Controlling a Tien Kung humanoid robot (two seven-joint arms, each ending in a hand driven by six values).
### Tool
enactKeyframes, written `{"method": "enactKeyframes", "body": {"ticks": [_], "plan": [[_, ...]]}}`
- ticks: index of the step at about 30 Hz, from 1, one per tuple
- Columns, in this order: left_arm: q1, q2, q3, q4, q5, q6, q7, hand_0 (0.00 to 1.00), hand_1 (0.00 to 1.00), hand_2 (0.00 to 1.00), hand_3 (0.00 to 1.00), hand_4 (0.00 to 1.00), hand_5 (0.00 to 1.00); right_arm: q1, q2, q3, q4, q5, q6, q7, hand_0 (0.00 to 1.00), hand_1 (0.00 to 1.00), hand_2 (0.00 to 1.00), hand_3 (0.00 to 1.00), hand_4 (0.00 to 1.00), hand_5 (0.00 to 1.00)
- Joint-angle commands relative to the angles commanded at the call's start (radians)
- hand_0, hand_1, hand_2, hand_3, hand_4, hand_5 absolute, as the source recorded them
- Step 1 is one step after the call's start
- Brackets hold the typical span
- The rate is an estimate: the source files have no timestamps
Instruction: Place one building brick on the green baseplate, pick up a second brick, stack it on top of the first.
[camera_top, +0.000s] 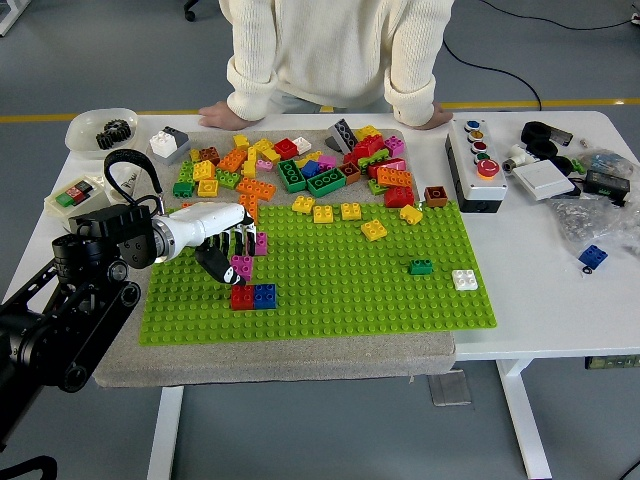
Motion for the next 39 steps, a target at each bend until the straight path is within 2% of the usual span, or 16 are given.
{"method": "enactKeyframes", "body": {"ticks": [15,30,39], "plan": [[0.002,-0.001,0.008,-0.004,0.0,-0.006,-0.002,0.367,0.353,0.372,0.441,0.875,0.002,-0.001,0.0,-0.005,0.0,0.002,0.001,0.0,0.739,0.643,0.714,0.595,0.829,0.413],[0.0,-0.007,0.01,0.009,0.0,0.027,0.001,0.365,0.352,0.373,0.443,0.879,0.002,-0.002,0.0,-0.006,0.0,0.0,0.001,0.0,0.74,0.643,0.714,0.595,0.828,0.414],[-0.001,-0.005,-0.002,0.01,0.0,0.009,-0.001,0.362,0.349,0.371,0.44,0.878,0.002,-0.001,0.0,-0.004,0.0,0.0,0.001,0.001,0.74,0.642,0.714,0.594,0.828,0.415]]}}
